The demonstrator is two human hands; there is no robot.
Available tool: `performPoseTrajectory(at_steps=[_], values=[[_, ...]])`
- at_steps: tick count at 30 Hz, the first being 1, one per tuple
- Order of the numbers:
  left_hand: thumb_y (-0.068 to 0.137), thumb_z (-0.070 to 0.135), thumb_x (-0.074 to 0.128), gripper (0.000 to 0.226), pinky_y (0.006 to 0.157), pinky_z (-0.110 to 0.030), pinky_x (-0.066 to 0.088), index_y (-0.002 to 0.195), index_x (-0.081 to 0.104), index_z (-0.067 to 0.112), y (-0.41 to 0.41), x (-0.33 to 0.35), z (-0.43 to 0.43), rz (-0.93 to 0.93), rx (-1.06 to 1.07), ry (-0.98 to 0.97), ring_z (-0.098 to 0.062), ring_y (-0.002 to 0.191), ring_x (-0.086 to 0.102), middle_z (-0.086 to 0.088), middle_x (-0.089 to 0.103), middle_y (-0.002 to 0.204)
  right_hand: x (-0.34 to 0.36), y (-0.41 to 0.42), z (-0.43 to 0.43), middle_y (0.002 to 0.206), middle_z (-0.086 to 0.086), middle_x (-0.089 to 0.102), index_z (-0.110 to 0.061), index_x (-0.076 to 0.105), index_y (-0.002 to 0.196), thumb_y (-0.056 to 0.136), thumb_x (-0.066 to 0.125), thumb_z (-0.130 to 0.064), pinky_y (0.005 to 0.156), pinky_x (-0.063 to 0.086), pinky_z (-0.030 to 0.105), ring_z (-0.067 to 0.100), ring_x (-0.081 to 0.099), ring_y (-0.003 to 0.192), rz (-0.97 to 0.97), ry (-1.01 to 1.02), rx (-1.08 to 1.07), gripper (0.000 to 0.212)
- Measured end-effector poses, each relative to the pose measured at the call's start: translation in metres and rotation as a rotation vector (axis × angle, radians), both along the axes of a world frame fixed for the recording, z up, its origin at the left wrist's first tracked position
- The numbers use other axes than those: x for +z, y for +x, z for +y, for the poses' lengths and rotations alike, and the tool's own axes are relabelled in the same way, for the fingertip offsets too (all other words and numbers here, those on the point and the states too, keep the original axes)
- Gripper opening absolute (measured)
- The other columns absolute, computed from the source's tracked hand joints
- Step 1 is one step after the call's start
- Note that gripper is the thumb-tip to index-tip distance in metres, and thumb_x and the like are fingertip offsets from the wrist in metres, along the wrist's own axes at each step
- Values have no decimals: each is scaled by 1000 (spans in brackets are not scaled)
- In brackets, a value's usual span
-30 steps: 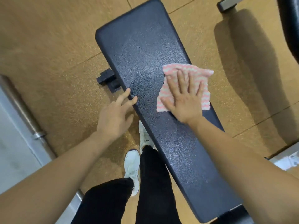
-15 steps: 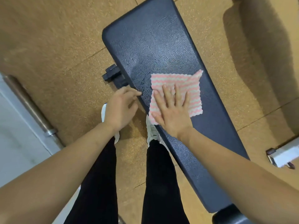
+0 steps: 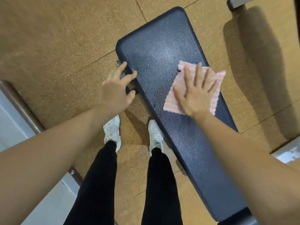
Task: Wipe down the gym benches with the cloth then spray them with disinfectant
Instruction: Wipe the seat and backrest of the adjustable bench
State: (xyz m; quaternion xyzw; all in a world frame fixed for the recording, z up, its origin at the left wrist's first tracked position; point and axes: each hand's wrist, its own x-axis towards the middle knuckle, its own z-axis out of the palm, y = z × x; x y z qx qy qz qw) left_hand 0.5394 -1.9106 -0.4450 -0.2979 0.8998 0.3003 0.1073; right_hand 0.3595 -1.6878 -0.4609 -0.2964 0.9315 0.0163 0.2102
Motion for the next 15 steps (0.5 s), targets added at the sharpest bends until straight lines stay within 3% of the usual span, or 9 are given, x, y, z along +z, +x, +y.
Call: performPoseTrajectory(at_steps=[3, 5, 10, 15], values=[[86, 24, 75, 62, 104, -56, 49, 145, 56, 29, 4, -2, -1, 48, -2, 28, -33, 146, 38, -3, 31, 166, -5, -7, -3, 170, 6, -11, -35, -1, 161, 98, 21, -72, 118, -2, 70, 37, -14, 154, 38, -4, -173, 76], [85, 19, 75, 61, 100, -55, 52, 143, 58, 25, 6, -4, -1, 93, -2, 57, -34, 142, 44, -7, 35, 164, -6, 9, -6, 170, 8, -10, -31, -2, 162, 100, 19, -68, 118, 0, 70, 38, -13, 154, 41, 4, -158, 76], [85, 18, 72, 62, 104, -56, 50, 144, 57, 28, 7, -8, -5, 126, 10, 117, -32, 140, 48, -5, 31, 165, -4, 80, 0, 170, 5, -9, -33, 1, 162, 101, 22, -66, 117, -1, 71, 41, -13, 154, -10, 19, 343, 72], [85, 18, 70, 61, 92, -50, 57, 143, 58, 31, 4, -5, -4, 117, 3, 88, -30, 132, 56, -1, 33, 165, -11, 72, -15, 171, 1, 6, -35, 13, 162, 101, 27, -66, 116, 7, 71, 40, -1, 155, 41, -24, 551, 69]])
